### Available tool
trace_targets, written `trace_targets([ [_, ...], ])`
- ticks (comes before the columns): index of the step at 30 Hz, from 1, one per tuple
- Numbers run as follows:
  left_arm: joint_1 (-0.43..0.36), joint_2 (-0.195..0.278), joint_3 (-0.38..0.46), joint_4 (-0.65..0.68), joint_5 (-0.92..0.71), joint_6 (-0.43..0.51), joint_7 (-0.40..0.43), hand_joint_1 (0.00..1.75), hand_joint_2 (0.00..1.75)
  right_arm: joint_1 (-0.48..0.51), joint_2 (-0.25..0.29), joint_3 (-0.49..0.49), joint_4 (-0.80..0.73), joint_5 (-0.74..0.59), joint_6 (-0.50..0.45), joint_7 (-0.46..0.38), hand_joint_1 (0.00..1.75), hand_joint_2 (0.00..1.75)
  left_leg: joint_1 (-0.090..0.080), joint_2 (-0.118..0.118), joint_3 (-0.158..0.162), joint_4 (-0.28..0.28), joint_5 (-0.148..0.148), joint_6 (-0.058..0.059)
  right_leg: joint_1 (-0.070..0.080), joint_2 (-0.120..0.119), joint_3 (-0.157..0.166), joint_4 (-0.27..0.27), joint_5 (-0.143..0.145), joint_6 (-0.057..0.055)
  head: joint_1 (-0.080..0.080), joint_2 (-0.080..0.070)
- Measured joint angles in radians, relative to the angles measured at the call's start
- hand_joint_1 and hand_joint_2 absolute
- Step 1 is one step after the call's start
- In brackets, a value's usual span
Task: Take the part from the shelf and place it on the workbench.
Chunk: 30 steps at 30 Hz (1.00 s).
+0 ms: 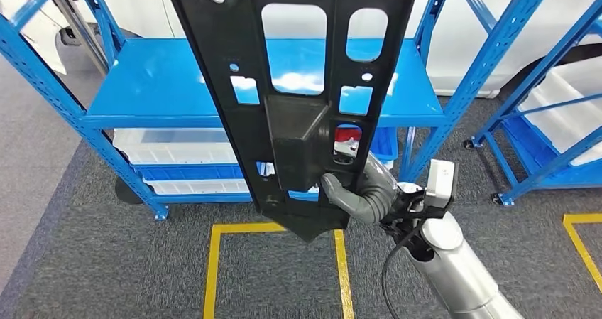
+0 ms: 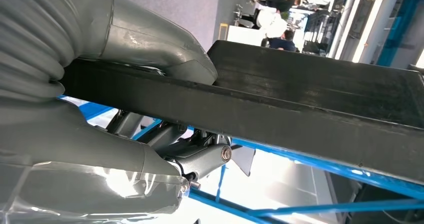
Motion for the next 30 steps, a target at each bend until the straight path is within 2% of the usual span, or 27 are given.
trace_targets([
  [2,0.0,0.001,0.0,0.0,0.0,0.0,0.0,0.0,1.75,0.0,0.0,0.0,0.0,0.0,0.0,0.0,1.75,1.75,-0.002,0.0,-0.001,-0.001,0.001,-0.011,-0.002,0.0,0.0,-0.007,0.003,-0.009,0.0,0.0],
  [4,0.0,0.002,0.0,0.0,0.0,0.0,0.0,0.0,1.75,-0.001,0.0,0.0,0.0,0.0,0.0,0.0,1.75,1.75,-0.003,0.002,-0.014,0.027,-0.021,-0.022,-0.009,-0.001,0.002,-0.017,0.009,-0.02,0.0,0.0],
  [5,-0.001,0.002,0.0,0.0,0.0,0.0,0.0,0.0,1.75,-0.001,0.0,0.0,0.0,0.0,0.0,0.0,1.75,1.75,-0.003,0.003,-0.034,0.072,-0.049,-0.027,-0.012,-0.003,0.004,-0.021,0.011,-0.024,0.0,0.0],
  [7,-0.004,0.002,0.0,0.0,0.0,0.0,-0.001,0.0,1.75,0.0,0.0,0.0,0.0,0.0,0.0,0.0,1.75,1.75,0.0,0.003,-0.095,0.207,-0.116,-0.034,-0.01,-0.005,0.003,-0.02,0.011,-0.029,0.0,0.0],
  [8,-0.007,0.002,0.0,0.0,0.0,0.0,-0.001,0.0,1.75,0.001,0.0,0.0,0.0,0.0,0.0,0.0,1.75,1.75,0.001,0.003,-0.122,0.266,-0.135,-0.037,-0.009,-0.006,0.003,-0.019,0.011,-0.03,0.0,0.0],
  [9,-0.008,0.002,0.0,0.0,0.0,0.0,-0.002,0.0,1.75,0.001,0.0,0.0,0.0,0.0,0.0,0.0,1.75,1.75,0.002,0.003,-0.134,0.292,-0.133,-0.039,-0.008,-0.006,0.003,-0.017,0.01,-0.03,0.0,0.0],
  [10,-0.008,0.002,0.0,0.0,0.0,0.0,-0.001,0.0,1.75,0.002,0.0,0.0,0.0,0.0,0.0,0.0,1.75,1.75,0.003,0.003,-0.127,0.278,-0.112,-0.039,-0.008,-0.006,0.004,-0.016,0.009,-0.03,0.0,0.0],
  [11,-0.007,0.002,0.0,0.0,0.0,0.0,-0.001,0.0,1.75,0.002,0.0,0.0,0.0,0.0,0.0,0.0,1.75,1.75,0.003,0.003,-0.102,0.225,-0.077,-0.038,-0.008,-0.004,0.004,-0.014,0.007,-0.029,0.0,0.0],
  [12,-0.005,0.003,0.0,0.0,0.0,0.0,-0.001,0.0,1.75,0.002,0.0,0.0,0.0,0.0,0.0,0.0,1.75,1.75,0.004,0.004,-0.066,0.149,-0.042,-0.036,-0.008,-0.003,0.005,-0.012,0.005,-0.027,0.0,0.0],
  [13,-0.003,0.003,0.0,0.0,0.0,0.0,0.0,0.0,1.75,0.001,0.0,0.0,0.0,0.0,0.0,0.0,1.75,1.75,0.003,0.004,-0.031,0.082,-0.018,-0.031,-0.006,-0.001,0.005,-0.009,0.002,-0.024,0.0,0.0],
  [14,-0.001,0.003,0.0,0.0,0.0,0.0,0.0,0.0,1.75,0.001,0.0,0.0,0.0,0.0,0.0,0.0,1.75,1.75,0.002,0.004,-0.007,0.036,-0.005,-0.026,-0.005,0.001,0.004,-0.008,0.0,-0.02,0.0,0.0],
  [15,0.001,0.004,0.0,0.0,0.0,0.0,0.0,0.0,1.75,0.001,0.0,0.0,0.0,0.0,0.0,0.0,1.75,1.75,0.001,0.004,0.004,0.013,-0.004,-0.019,-0.004,0.001,0.003,-0.006,-0.001,-0.016,0.0,0.0],
  [18,0.001,0.003,0.0,0.0,0.0,0.0,0.0,0.0,1.75,0.001,0.0,0.0,0.0,0.0,0.0,0.0,1.75,1.75,0.003,0.002,0.005,0.001,-0.004,-0.003,-0.003,0.001,0.001,0.001,-0.007,0.001,0.0,0.0],
  [19,0.001,0.002,0.0,0.0,0.0,0.0,0.0,0.0,1.75,0.0,0.0,0.0,0.0,0.0,0.0,0.0,1.75,1.75,0.005,0.002,0.005,-0.003,-0.002,0.002,-0.003,0.001,-0.007,0.018,-0.021,0.007,0.0,0.0],
  [20,0.001,0.002,0.0,0.0,0.0,0.0,0.0,0.0,1.75,0.0,0.0,0.0,0.0,0.0,0.0,0.0,1.75,1.75,0.007,0.003,0.006,-0.006,-0.001,0.006,-0.004,0.0,-0.024,0.057,-0.046,0.013,0.0,0.0],
  [22,0.001,0.002,0.0,0.0,0.0,0.0,0.0,0.0,1.75,0.001,0.0,0.0,0.0,0.0,0.0,0.0,1.75,1.75,0.007,0.005,0.004,-0.006,-0.001,0.011,-0.009,-0.001,-0.086,0.189,-0.115,0.022,0.0,0.0],
  [23,0.001,0.002,0.0,0.0,0.0,0.0,0.0,0.0,1.75,0.003,0.0,0.0,0.0,0.0,0.0,0.0,1.75,1.75,0.007,0.005,0.003,-0.006,-0.001,0.011,-0.011,-0.001,-0.118,0.254,-0.139,0.025,0.0,0.0],
  [24,0.001,0.002,0.0,0.0,0.0,0.0,0.0,0.0,1.75,0.004,0.0,0.0,0.0,0.0,0.0,0.0,1.75,1.75,0.007,0.005,0.002,-0.006,-0.001,0.011,-0.013,-0.001,-0.137,0.293,-0.145,0.027,0.0,0.0],
  [25,0.001,0.002,0.0,0.0,0.0,0.0,0.0,0.0,1.75,0.005,0.0,0.0,0.0,0.0,0.0,0.0,1.75,1.75,0.007,0.004,0.003,-0.005,-0.001,0.011,-0.015,-0.001,-0.137,0.291,-0.128,0.027,0.0,0.0],
  [26,0.001,0.002,0.0,0.0,0.0,0.0,0.0,0.0,1.75,0.005,0.0,0.0,0.0,0.0,0.0,0.0,1.75,1.75,0.007,0.004,0.004,-0.005,-0.001,0.01,-0.016,-0.001,-0.116,0.246,-0.093,0.026,0.0,0.0],
  [28,0.001,0.002,0.0,0.0,0.0,0.0,0.0,0.0,1.75,0.003,0.0,0.0,0.0,0.0,0.0,0.0,1.75,1.75,0.006,0.002,0.006,-0.003,-0.004,0.006,-0.015,0.0,-0.044,0.098,-0.024,0.02,0.0,0.0],
  [29,0.001,0.001,0.0,0.0,0.0,0.0,0.0,0.0,1.75,0.003,0.0,0.0,0.0,0.0,0.0,0.0,1.75,1.75,0.004,0.001,0.006,-0.002,-0.004,0.002,-0.012,0.0,-0.017,0.042,-0.005,0.016,0.0,0.0],
  [30,0.001,0.001,0.0,0.0,0.0,0.0,0.0,0.0,1.75,0.003,0.0,0.0,0.0,0.0,0.0,0.0,1.75,1.75,0.003,0.0,0.006,-0.002,-0.004,-0.003,-0.01,0.001,-0.003,0.01,0.0,0.011,0.0,0.0],
])
